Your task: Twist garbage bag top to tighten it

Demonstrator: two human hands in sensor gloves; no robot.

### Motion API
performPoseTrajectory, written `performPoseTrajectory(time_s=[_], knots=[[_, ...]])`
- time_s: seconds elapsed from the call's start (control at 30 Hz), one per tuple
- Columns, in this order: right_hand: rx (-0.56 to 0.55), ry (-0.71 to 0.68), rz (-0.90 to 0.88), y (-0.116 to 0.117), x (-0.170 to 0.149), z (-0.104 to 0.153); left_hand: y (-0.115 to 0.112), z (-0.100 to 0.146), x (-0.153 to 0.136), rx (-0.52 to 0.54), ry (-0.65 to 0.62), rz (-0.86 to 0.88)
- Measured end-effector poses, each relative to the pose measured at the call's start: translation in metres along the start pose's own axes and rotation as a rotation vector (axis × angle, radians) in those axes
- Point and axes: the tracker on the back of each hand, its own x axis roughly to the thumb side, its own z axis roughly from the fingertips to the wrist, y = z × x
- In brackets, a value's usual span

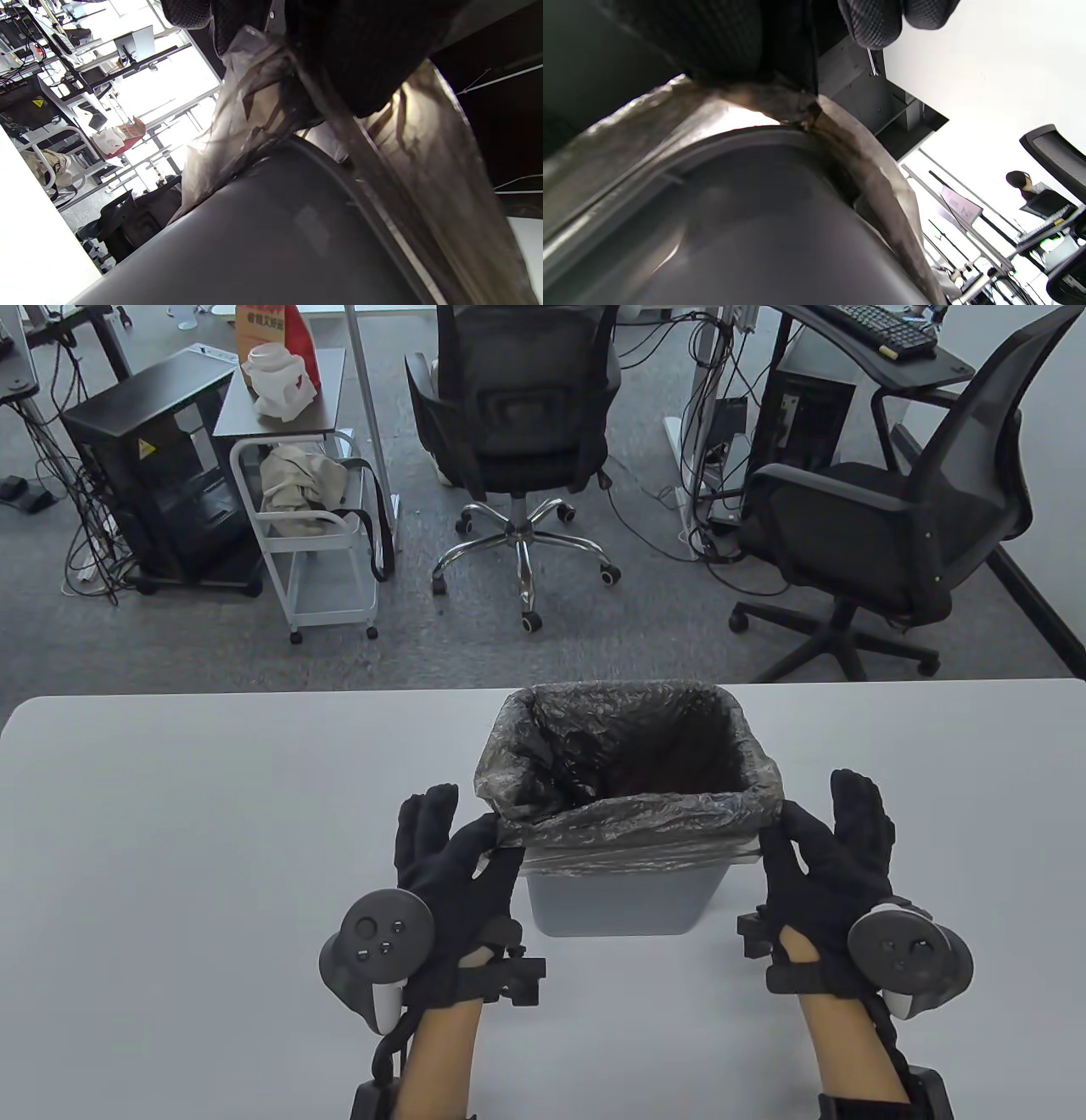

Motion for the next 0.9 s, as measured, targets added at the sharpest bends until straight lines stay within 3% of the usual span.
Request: performPoseTrajectory(time_s=[0.1, 0.23, 0.43, 0.6, 0.9], knots=[[0.177, 0.086, 0.071, 0.008, 0.001, -0.022, 0.002, -0.019, 0.001, -0.057, 0.023, -0.046], [0.251, 0.071, 0.118, 0.016, 0.004, -0.046, -0.005, -0.036, -0.006, -0.103, 0.054, -0.084], [0.25, 0.027, 0.255, 0.023, -0.001, -0.053, -0.015, -0.047, -0.01, -0.11, 0.057, -0.099], [0.215, 0.117, 0.174, 0.022, -0.017, -0.049, -0.018, -0.048, -0.026, -0.126, 0.106, -0.043], [0.269, 0.276, 0.074, 0.018, -0.071, -0.037, -0.017, -0.05, -0.062, -0.19, 0.193, -0.046]])
